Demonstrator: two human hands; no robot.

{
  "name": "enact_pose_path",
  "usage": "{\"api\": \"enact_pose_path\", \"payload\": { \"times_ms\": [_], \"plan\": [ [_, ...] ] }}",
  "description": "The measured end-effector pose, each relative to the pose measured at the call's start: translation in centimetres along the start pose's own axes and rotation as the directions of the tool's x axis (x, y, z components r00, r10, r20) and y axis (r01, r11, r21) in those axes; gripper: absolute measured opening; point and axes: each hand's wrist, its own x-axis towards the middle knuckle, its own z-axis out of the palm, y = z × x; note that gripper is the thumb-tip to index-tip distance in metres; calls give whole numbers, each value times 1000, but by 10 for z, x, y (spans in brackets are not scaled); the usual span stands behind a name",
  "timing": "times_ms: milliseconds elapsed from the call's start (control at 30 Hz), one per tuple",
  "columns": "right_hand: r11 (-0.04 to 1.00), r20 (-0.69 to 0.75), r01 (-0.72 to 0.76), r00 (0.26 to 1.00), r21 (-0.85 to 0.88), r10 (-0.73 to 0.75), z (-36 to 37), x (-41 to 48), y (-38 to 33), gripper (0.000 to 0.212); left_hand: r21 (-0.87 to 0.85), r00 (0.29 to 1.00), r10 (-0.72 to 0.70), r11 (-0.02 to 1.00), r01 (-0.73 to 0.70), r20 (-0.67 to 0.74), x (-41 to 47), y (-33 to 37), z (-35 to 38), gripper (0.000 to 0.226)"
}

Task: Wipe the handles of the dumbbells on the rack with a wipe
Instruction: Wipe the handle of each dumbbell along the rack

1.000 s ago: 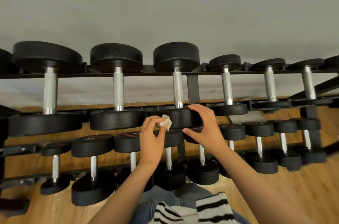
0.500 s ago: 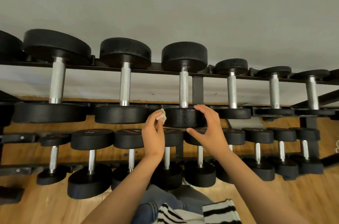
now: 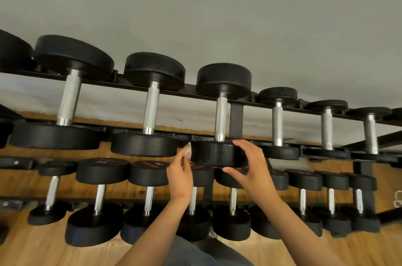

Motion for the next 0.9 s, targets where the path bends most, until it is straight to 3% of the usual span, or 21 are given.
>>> {"api": "enact_pose_path", "payload": {
  "times_ms": [300, 633, 900],
  "plan": [
    [1000, -1, 15, 1000, -9, -15, 1, -1, 4, 72, -87, 987, 0, 996, 14, 162, 16, -18, 0, 39],
    [1000, -10, 5, 1000, -1, -5, 6, -3, 4, 71, -143, 919, -179, 960, 242, 353, 33, -22, -2, 41],
    [1000, -1, -2, 1000, 16, 2, 5, -3, 2, 73, -192, 950, -191, 951, 241, 247, 22, -39, 6, 38]
  ]
}}
